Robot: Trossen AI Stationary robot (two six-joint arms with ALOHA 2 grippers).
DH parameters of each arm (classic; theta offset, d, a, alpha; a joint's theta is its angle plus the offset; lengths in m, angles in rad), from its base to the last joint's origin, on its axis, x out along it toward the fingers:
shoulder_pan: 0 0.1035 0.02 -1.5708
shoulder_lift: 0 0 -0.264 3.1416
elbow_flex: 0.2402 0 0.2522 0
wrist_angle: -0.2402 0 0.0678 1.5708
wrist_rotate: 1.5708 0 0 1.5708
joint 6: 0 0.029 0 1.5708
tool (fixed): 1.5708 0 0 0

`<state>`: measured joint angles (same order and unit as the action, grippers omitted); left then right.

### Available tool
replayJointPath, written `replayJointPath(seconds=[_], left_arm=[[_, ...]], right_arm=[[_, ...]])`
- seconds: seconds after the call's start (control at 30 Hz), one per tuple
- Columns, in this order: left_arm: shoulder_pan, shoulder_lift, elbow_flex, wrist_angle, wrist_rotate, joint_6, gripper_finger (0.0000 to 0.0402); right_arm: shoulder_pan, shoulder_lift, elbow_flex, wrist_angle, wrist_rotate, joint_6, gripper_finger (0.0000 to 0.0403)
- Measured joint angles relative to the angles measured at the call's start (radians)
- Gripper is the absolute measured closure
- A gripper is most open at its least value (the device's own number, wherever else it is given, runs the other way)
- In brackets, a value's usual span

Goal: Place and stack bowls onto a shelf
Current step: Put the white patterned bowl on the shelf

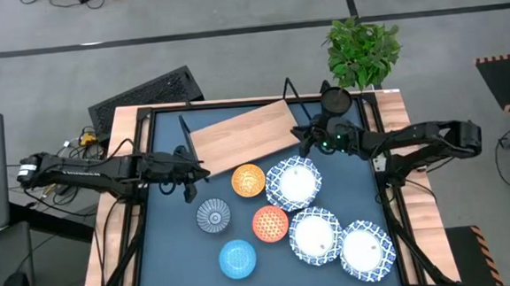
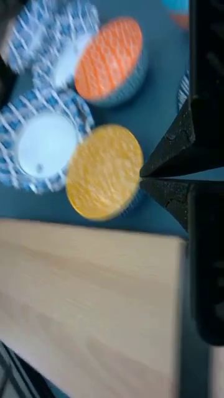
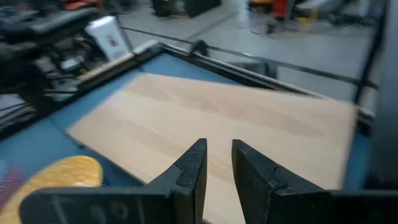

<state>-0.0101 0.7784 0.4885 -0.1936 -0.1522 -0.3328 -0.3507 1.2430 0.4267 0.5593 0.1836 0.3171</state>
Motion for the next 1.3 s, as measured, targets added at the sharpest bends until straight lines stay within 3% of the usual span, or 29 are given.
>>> replayJointPath(seconds=[0.17, 0.37, 0.47, 0.63, 0.77, 0.87, 1.0, 1.17, 1.3], left_arm=[[-0.001, -0.01, 0.0, 0.06, 0.089, 0.0, 0.04], [-0.001, -0.063, 0.0, 0.072, 0.116, -0.022, 0.04], [-0.002, -0.103, 0.0, 0.142, 0.206, -0.032, 0.04], [-0.004, -0.163, 0.0, 0.381, 0.405, -0.046, 0.04], [-0.032, -0.181, 0.002, 0.612, 0.49, -0.005, 0.04], [-0.065, -0.179, 0.002, 0.711, 0.485, 0.036, 0.04], [-0.085, -0.176, 0.002, 0.722, 0.394, 0.119, 0.04], [-0.084, -0.176, 0.001, 0.643, 0.21, 0.209, 0.04], [-0.084, -0.176, 0.001, 0.581, 0.183, 0.214, 0.04]], right_arm=[[0.033, -0.071, 0.061, -0.101, -0.021, -0.039, 0.0301], [0.069, -0.181, 0.118, -0.287, -0.025, -0.037, 0.0301], [0.115, -0.248, 0.155, -0.436, -0.029, -0.01, 0.0301], [0.223, -0.363, 0.219, -0.68, -0.031, 0.075, 0.0301], [0.333, -0.445, 0.256, -0.752, -0.031, 0.151, 0.0301], [0.42, -0.497, 0.269, -0.779, -0.031, 0.181, 0.0301], [0.529, -0.543, 0.27, -0.848, -0.018, 0.214, 0.0301], [0.654, -0.534, 0.27, -0.96, 0.137, 0.322, 0.0301], [0.688, -0.518, 0.27, -1.036, 0.224, 0.366, 0.0301]])
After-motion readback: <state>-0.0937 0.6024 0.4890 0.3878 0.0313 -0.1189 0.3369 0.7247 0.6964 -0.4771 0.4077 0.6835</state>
